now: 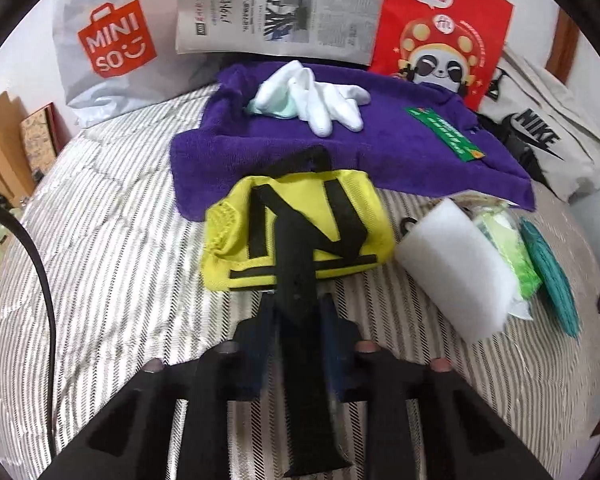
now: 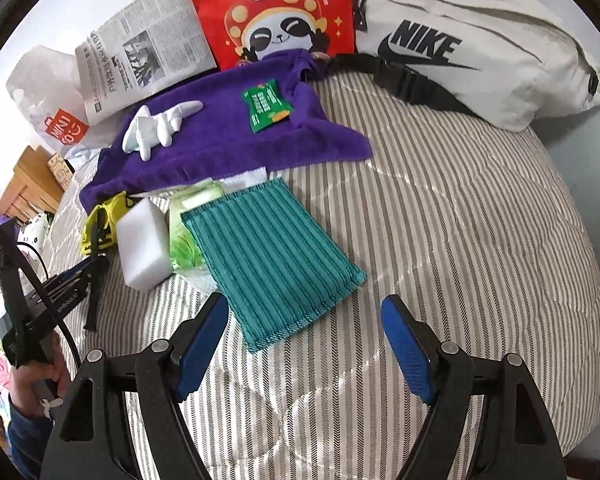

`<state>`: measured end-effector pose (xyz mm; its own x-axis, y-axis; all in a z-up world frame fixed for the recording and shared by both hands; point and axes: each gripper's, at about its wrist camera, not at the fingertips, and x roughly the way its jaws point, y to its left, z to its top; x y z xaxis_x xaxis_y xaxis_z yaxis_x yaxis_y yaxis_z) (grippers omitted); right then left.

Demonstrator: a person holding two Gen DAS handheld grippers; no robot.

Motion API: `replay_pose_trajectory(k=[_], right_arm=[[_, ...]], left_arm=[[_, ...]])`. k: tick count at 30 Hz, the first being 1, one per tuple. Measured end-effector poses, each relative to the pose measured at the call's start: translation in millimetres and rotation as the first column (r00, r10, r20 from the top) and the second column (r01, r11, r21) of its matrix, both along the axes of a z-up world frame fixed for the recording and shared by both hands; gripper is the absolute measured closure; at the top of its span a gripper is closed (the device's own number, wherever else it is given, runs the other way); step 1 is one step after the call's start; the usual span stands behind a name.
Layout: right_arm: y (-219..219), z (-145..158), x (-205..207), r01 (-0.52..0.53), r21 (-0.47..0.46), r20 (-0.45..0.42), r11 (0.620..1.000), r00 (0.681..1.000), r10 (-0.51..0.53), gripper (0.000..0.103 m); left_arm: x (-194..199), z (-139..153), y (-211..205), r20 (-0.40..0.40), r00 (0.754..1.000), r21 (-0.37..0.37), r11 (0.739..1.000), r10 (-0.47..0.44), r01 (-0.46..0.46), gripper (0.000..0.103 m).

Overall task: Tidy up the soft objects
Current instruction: 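Grasp the black strap of the yellow mesh bag with the left tool, then grasp the teal ribbed scrubbing pad with the right tool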

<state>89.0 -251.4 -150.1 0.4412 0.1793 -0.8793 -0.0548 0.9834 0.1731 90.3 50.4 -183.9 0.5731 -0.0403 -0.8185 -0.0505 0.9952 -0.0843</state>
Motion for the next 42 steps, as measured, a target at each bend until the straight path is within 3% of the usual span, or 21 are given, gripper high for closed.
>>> replay_pose_trajectory(k=[4, 16, 19, 24, 26, 33, 35, 38, 42], right_arm=[[0, -7, 1, -0.001, -0.014, -0.008, 1.0, 1.0, 0.001, 0.025], [7, -14, 15, -0.057, -0.051, 0.021, 0.997, 0.998, 0.058, 0.023], [13, -19, 18, -0.114, -0.035, 0.016, 0.993, 0.993, 0.114, 0.012], [17, -29, 28, -0.164, 0.009, 0.016, 0.986, 0.986, 0.164, 0.011], [17, -36, 35, -0.172, 0.024, 0.005, 0.985, 0.985, 0.171, 0.006], [31, -54, 53, -0.208, -0.028, -0.006, 0.978, 0.978, 0.208, 0.006], [40, -55, 53, -0.228, -0.078, 0.012, 0.971, 0.973, 0.229, 0.014], [46, -55, 51, -0.248, -0.116, 0.042, 0.962, 0.966, 0.254, 0.017], [36, -44, 47, -0.233, -0.006, 0.052, 0.972, 0.971, 0.233, 0.017]], left_arm=[[-6, 2, 6, 0.0, 1.0, -0.076, 0.997, -0.025, 0.024, 0.083], [-15, 4, 19, -0.029, 0.999, -0.096, 0.995, -0.029, 0.026, 0.083], [-17, 1, 18, -0.04, 0.999, -0.11, 0.994, -0.029, 0.025, 0.083], [-16, 1, 17, -0.044, 0.999, -0.122, 0.992, -0.024, 0.019, 0.083], [-16, 1, 17, -0.047, 0.999, -0.13, 0.991, -0.026, 0.019, 0.083], [-15, 1, 18, -0.052, 0.998, -0.135, 0.991, -0.028, 0.021, 0.083], [-15, 1, 18, -0.052, 0.998, -0.132, 0.991, -0.031, 0.024, 0.083], [-15, 1, 17, -0.054, 0.998, -0.13, 0.991, -0.036, 0.029, 0.083], [-16, 1, 18, -0.057, 0.998, -0.137, 0.99, -0.038, 0.029, 0.083]])
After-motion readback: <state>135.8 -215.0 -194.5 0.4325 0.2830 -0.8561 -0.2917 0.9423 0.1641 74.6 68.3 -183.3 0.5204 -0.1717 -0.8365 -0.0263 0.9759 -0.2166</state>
